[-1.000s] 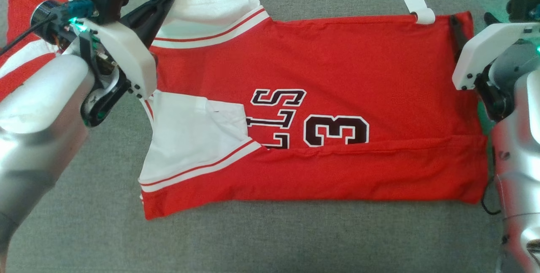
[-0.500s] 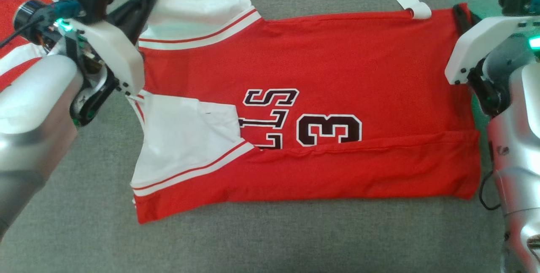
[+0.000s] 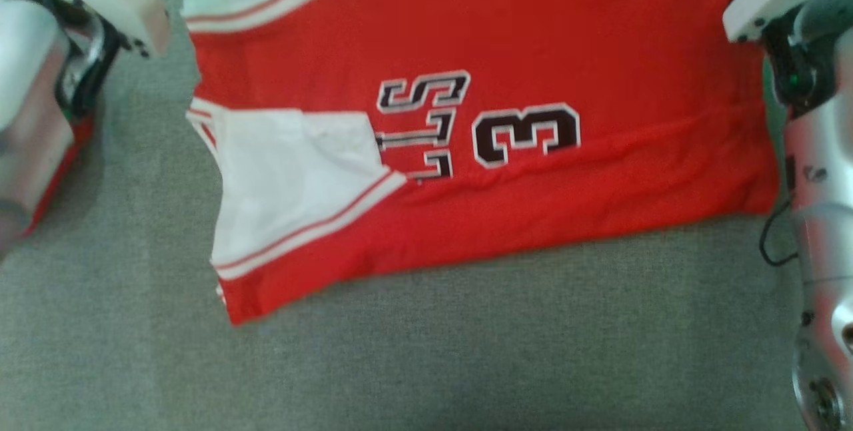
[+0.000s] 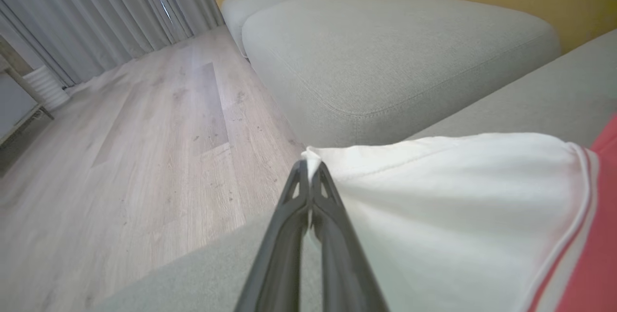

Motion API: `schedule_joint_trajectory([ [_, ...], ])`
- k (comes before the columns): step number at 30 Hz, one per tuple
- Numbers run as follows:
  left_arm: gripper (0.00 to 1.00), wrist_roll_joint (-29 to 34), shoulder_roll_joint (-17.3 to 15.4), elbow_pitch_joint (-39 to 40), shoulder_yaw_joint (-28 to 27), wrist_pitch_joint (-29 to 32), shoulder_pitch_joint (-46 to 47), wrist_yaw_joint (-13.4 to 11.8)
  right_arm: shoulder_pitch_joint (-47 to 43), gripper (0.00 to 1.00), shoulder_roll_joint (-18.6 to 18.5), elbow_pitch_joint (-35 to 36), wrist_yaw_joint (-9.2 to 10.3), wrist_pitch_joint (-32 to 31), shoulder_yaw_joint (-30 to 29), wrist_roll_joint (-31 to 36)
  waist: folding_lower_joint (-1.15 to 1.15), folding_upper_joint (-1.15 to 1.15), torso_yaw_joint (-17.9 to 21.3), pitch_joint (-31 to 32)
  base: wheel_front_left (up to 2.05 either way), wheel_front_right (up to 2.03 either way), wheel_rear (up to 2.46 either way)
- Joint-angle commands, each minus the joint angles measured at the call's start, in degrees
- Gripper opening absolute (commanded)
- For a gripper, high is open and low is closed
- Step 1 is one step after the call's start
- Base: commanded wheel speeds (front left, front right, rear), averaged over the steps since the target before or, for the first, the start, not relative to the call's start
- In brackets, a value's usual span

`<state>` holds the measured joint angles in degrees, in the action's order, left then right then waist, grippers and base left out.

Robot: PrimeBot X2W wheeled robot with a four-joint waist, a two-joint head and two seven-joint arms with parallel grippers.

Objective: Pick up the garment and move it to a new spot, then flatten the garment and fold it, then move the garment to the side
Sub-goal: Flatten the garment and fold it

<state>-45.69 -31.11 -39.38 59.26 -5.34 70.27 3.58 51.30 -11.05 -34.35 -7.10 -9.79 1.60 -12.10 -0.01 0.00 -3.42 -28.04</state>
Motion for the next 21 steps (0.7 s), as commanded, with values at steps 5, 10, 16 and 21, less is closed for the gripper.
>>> schedule_joint_trajectory([
  [5, 0.00, 2.0, -1.1, -3.9, -3.2, -4.9, 6.1, 0.0, 3.5, 0.00, 1.5, 0.1, -0.39, 3.6, 0.3, -1.4, 0.01, 0.00, 0.7, -0.8, 0.00, 0.00, 0.00],
  [10, 0.00, 2.2, 0.2, -6.5, -2.2, -6.4, 5.4, 1.3, 2.4, 0.00, 0.6, -1.3, -0.39, 5.2, 1.0, -3.3, 0.01, 0.00, 0.1, 0.3, 0.00, 0.00, 0.00],
  [16, 0.00, -1.9, -0.2, -4.0, -0.5, -4.7, -0.5, 3.4, -3.0, 0.00, -2.8, -1.3, -0.39, 2.1, 4.8, -10.0, 0.01, 0.00, -1.2, 5.0, 0.00, 0.00, 0.00],
  [21, 0.00, -5.3, -3.7, 3.8, 1.9, -0.3, -5.6, 3.8, -7.8, 0.00, -6.2, 0.4, -0.39, -2.2, 7.8, -15.3, 0.01, 0.00, -2.1, 8.8, 0.00, 0.00, 0.00],
])
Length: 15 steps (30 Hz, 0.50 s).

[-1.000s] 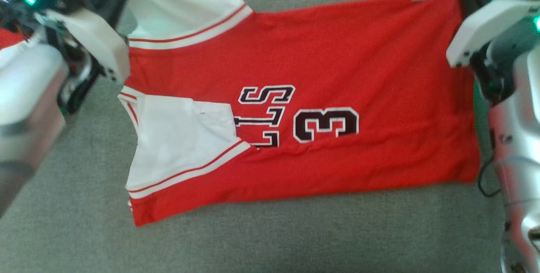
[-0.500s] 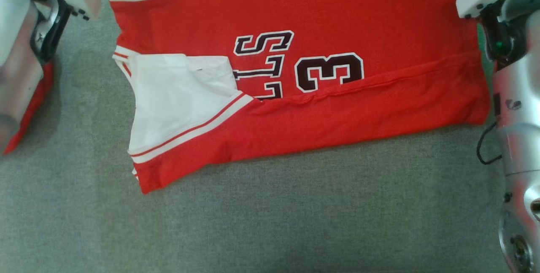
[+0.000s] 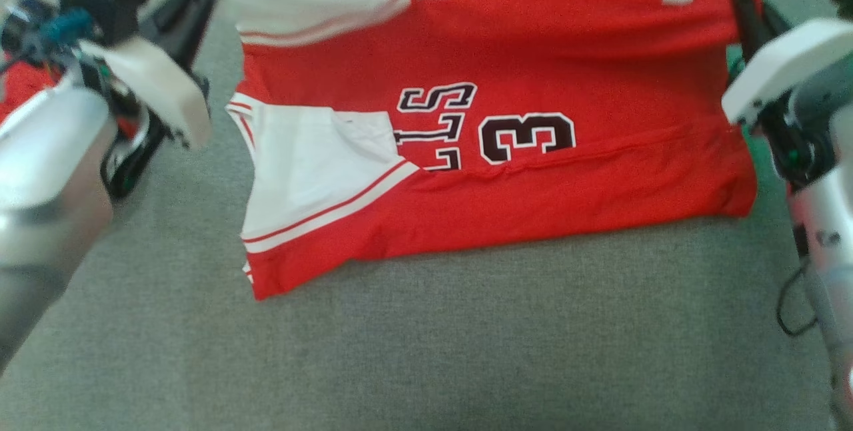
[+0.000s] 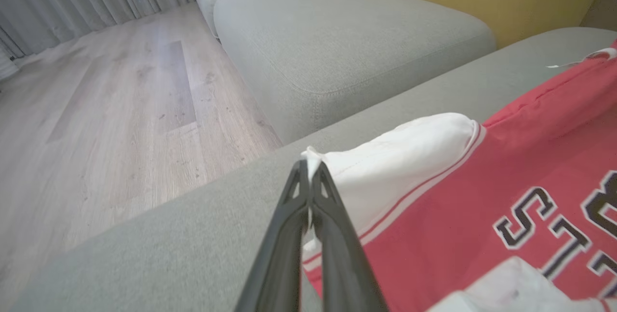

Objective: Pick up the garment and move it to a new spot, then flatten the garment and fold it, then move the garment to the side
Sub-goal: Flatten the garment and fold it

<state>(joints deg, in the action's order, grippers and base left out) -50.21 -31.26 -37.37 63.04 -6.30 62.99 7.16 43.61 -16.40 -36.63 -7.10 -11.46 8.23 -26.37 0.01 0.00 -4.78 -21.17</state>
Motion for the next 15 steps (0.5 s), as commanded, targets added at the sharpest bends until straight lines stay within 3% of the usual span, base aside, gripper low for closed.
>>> schedule_joint_trajectory([
  [1, 0.00, -1.5, -4.5, 3.8, -1.4, 1.8, 0.6, 0.2, -1.1, 0.00, -1.6, 3.3, -0.39, -1.3, 1.8, -1.9, -0.01, 0.00, -1.0, 2.6, 0.00, 0.00, 0.00],
  [15, 0.00, -12.4, -19.1, 30.1, 2.4, 18.1, -10.9, -1.0, -13.7, 0.00, -10.4, 13.6, -0.39, -13.4, 7.8, -12.2, -0.01, 0.00, -1.4, 9.7, 0.00, 0.00, 0.00],
])
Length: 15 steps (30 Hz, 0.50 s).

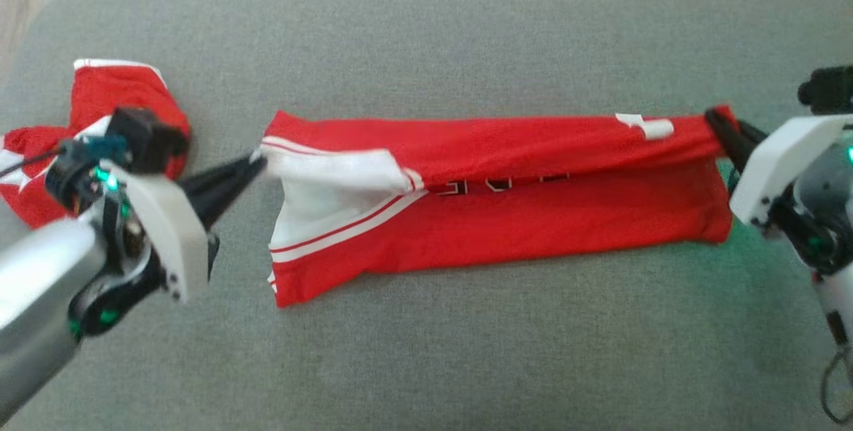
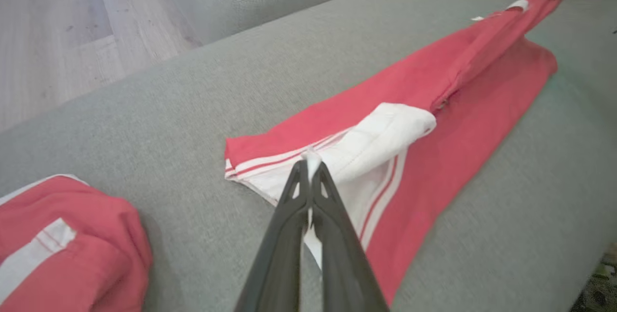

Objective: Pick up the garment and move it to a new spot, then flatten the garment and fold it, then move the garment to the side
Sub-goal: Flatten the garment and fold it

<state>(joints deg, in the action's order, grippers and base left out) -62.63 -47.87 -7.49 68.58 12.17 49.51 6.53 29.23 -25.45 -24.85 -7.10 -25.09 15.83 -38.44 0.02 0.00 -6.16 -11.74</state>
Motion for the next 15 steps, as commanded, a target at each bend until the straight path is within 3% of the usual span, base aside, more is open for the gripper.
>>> schedule_joint_trajectory([
  [1, 0.00, -0.2, -3.5, 2.0, -2.7, 0.5, 2.0, -0.6, 0.0, 0.00, -2.0, 2.7, -0.39, -0.7, 0.5, -0.8, -0.02, 0.00, 0.0, 0.5, 0.00, 0.00, 0.00],
  [9, 0.00, -1.9, -8.4, 12.2, -0.7, 4.7, -1.5, -2.7, -4.1, 0.00, -6.2, 8.4, -0.39, -8.2, 0.9, -4.8, -0.02, 0.00, 0.3, 0.7, 0.00, 0.00, 0.00],
  [15, 0.00, -2.2, -9.2, 14.8, 0.7, 6.9, -2.7, -2.8, -6.8, 0.00, -7.1, 10.9, -0.39, -14.2, 0.4, -5.7, -0.02, 0.00, 0.4, 1.0, 0.00, 0.00, 0.00],
])
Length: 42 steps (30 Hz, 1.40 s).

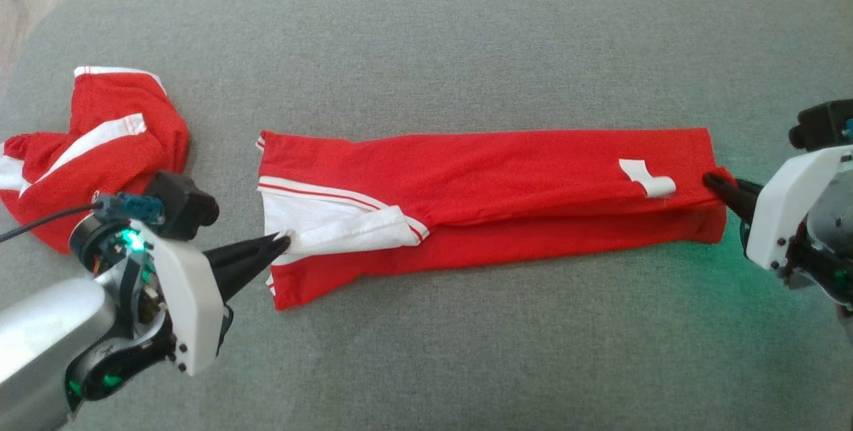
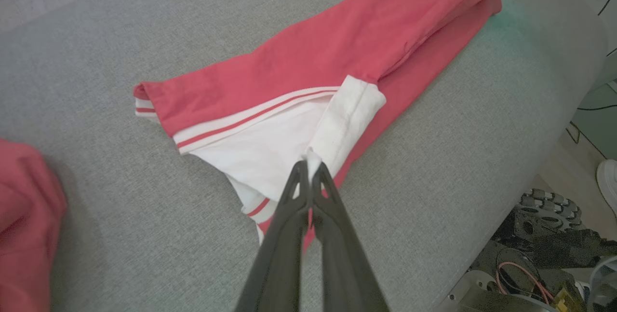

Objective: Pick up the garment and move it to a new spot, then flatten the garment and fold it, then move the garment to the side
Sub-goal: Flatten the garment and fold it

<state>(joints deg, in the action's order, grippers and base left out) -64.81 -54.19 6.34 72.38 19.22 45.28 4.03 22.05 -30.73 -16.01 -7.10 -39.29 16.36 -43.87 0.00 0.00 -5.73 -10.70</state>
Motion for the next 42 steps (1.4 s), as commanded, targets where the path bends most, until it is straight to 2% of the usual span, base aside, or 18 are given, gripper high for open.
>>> schedule_joint_trajectory([
  [1, 0.00, 0.0, -2.8, 1.2, -2.9, 0.1, 1.4, -0.3, 0.1, 0.00, -1.9, 2.4, -0.39, -0.8, -0.4, -0.3, 0.00, 0.00, 0.0, 0.0, 0.00, 0.00, 0.00],
  [10, 0.00, -1.6, -1.9, 1.7, -1.7, 2.7, -0.4, 0.1, -2.7, 0.00, -1.4, 4.8, -0.39, -4.4, -2.9, 1.0, 0.00, 0.00, 0.2, -0.5, 0.00, 0.00, 0.00],
  [11, 0.27, -1.5, -2.0, 1.9, -1.6, 3.0, -0.4, 0.2, -3.0, 0.35, -1.2, 4.9, -0.39, -4.4, -3.1, 1.2, 0.00, 0.00, 0.2, -0.5, 0.00, 0.00, 0.00],
  [12, 0.88, -1.3, -2.1, 2.0, -1.6, 2.9, -0.3, 0.1, -3.3, 1.00, -1.1, 4.9, -0.39, -4.5, -3.6, 1.6, 0.00, 0.00, 0.2, -0.6, 0.00, 0.00, 0.00],
  [13, 1.00, -1.2, -2.1, 1.8, -1.9, 2.5, -0.2, -0.4, -3.5, 1.00, -0.9, 5.0, -0.39, -4.5, -3.9, 1.9, 0.00, 0.00, 0.2, -0.6, 0.00, 0.00, 0.00],
  [18, 1.00, 0.9, -1.1, 0.0, -4.7, -3.1, 0.6, -3.7, -3.0, 1.00, 2.0, 6.2, -0.39, -1.9, -8.4, 1.4, 0.00, 0.00, 0.1, -0.5, 0.00, 0.00, 0.00],
  [20, 1.00, 1.6, -0.1, -1.2, -6.7, -7.3, 0.5, -5.8, -2.1, 1.00, 3.5, 7.7, -0.39, 0.0, -10.1, 1.5, 0.00, 0.00, 0.1, -0.3, 0.00, 0.00, 0.00],
  [23, 1.00, 2.1, 1.7, -3.7, -10.3, -15.1, -0.1, -10.4, -0.7, 1.00, 6.5, 11.0, -0.39, 5.3, -12.3, 2.8, 0.00, 0.00, 0.2, 0.2, 0.00, 0.00, 0.00],
  [24, 1.00, 2.1, 1.7, -3.7, -10.3, -15.1, -0.1, -10.4, -0.7, 1.00, 6.5, 11.0, -0.39, 5.3, -12.3, 2.8, 0.00, 0.00, 0.2, 0.2, 0.00, 0.00, 0.00],
  [27, 1.00, 1.9, 4.4, -5.6, -14.5, -24.1, -1.4, -14.7, 0.2, 1.00, 9.9, 13.9, -0.39, 11.8, -13.2, 5.2, 0.00, 0.00, 0.2, 0.9, 0.00, 0.00, 0.00],
  [30, 1.00, 2.5, 7.7, -7.7, -18.3, -32.1, -3.1, -18.1, 0.0, 1.00, 14.0, 15.5, -0.39, 18.6, -13.9, 7.8, 0.00, 0.00, 0.0, 1.7, 0.00, 0.00, 0.00],
  [33, 1.00, 3.9, 11.9, -9.5, -23.6, -34.1, -6.1, -21.1, -1.1, 1.00, 16.8, 16.6, -0.39, 25.4, -13.1, 12.6, 0.00, 0.00, -0.2, 2.3, 0.00, 0.00, 0.00],
  [35, 1.00, 7.9, 15.4, -9.5, -29.0, -34.2, -8.8, -22.4, -2.5, 1.00, 19.0, 16.3, -0.39, 30.1, -13.0, 15.6, 0.00, 0.00, -0.3, 2.6, 0.00, 0.00, 0.00],
  [38, 1.00, 14.8, 21.2, -9.5, -36.6, -34.2, -15.1, -23.5, -5.0, 1.00, 22.7, 14.7, -0.39, 36.3, -13.9, 19.3, 0.00, 0.00, -0.4, 3.3, 0.00, 0.00, 0.00],
  [42, 1.00, 24.0, 28.1, -9.9, -42.5, -34.2, -24.0, -22.1, -8.5, 1.00, 25.3, 11.7, -0.39, 43.1, -14.7, 24.2, 0.00, 0.00, -0.3, 3.7, 0.00, 0.00, 0.00],
])
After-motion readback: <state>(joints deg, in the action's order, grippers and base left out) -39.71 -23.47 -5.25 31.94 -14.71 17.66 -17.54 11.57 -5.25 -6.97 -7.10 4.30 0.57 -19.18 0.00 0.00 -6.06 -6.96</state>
